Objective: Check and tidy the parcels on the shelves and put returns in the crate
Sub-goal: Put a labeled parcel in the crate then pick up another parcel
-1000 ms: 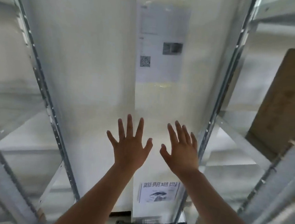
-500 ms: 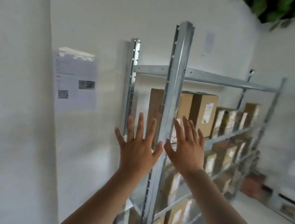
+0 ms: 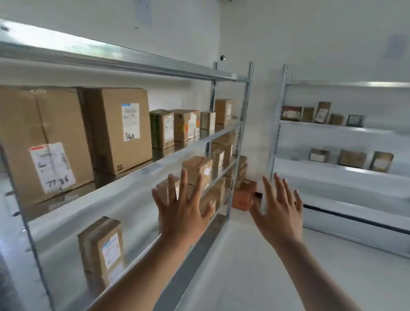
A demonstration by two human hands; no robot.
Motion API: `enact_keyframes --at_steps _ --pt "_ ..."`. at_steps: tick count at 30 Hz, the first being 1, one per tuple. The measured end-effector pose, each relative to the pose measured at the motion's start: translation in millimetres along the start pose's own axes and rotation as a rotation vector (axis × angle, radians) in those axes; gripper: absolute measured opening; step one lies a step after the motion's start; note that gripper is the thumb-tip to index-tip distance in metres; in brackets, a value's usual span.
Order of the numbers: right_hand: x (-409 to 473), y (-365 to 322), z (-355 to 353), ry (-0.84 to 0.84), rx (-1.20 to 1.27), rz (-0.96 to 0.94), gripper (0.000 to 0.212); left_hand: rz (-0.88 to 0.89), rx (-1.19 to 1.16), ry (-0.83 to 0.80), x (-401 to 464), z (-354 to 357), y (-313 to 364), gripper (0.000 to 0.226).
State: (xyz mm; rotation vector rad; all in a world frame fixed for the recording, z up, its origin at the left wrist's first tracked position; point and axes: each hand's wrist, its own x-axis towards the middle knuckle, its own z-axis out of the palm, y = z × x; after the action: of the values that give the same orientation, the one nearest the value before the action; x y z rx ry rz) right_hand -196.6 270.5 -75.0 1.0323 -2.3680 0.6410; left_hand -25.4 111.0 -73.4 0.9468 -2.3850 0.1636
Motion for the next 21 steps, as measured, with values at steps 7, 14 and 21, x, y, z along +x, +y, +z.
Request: enact_keyframes --at_steps 7,14,21 --pt "104 145 91 -0.128 -0.060 -0.016 0.077 -0.129 -0.068 -0.188 102 148 87 0.075" --pt "223 207 220 -0.210 -0.023 -0.081 0.080 -0.205 -0.063 -0.267 219 286 112 0.075" --pt "390 229 366 -0.216 0.003 -0.154 0.072 -0.273 -0.086 -0.169 397 420 100 0.073"
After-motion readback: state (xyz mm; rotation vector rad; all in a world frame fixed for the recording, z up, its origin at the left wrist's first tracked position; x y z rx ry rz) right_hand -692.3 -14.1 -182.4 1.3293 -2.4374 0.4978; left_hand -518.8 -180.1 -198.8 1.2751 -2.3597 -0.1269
